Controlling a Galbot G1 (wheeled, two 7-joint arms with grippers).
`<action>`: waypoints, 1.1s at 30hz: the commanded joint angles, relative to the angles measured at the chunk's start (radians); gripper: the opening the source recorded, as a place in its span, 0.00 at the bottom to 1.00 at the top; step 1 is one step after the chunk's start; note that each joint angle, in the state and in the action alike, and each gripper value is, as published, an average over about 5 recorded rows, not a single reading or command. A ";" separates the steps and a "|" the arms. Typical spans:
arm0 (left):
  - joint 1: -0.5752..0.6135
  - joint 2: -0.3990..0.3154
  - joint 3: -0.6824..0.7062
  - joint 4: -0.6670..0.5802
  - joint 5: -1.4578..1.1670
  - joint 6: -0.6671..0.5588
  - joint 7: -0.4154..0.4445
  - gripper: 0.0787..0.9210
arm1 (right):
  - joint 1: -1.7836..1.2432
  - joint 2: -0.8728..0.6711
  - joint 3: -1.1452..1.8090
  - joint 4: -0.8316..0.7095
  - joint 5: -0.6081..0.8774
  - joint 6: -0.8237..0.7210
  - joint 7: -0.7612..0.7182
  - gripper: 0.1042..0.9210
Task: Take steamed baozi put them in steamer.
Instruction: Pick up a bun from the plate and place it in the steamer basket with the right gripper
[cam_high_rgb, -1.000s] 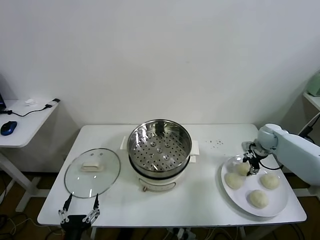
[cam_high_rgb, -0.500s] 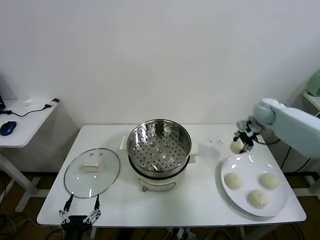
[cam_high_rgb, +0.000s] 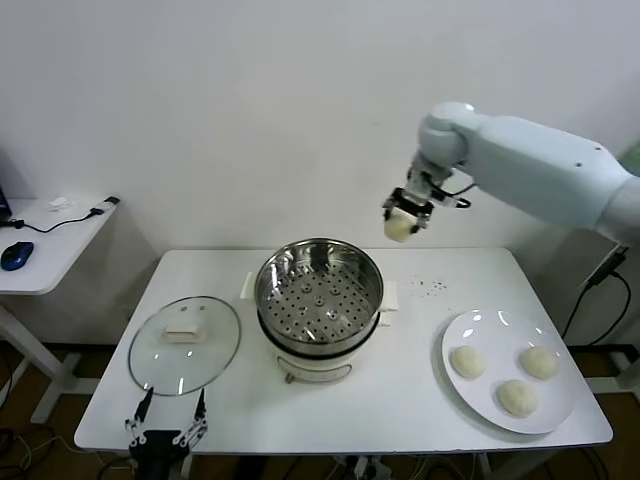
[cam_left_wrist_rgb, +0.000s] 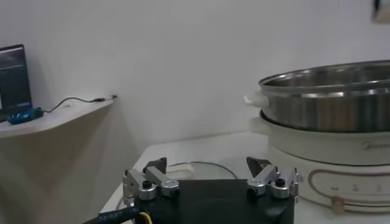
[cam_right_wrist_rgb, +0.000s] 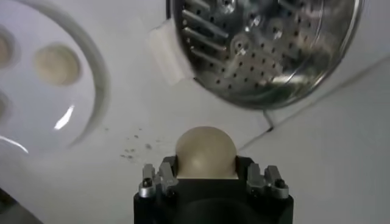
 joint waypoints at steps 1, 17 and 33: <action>-0.013 0.011 0.008 -0.008 0.021 0.023 0.003 0.88 | -0.070 0.173 0.068 -0.019 -0.235 0.161 0.047 0.63; -0.003 0.022 0.006 -0.006 0.029 0.029 0.002 0.88 | -0.272 0.283 0.079 -0.279 -0.296 0.171 0.060 0.63; 0.013 0.021 0.009 -0.007 0.033 0.025 -0.001 0.88 | -0.321 0.287 0.116 -0.328 -0.313 0.167 0.059 0.77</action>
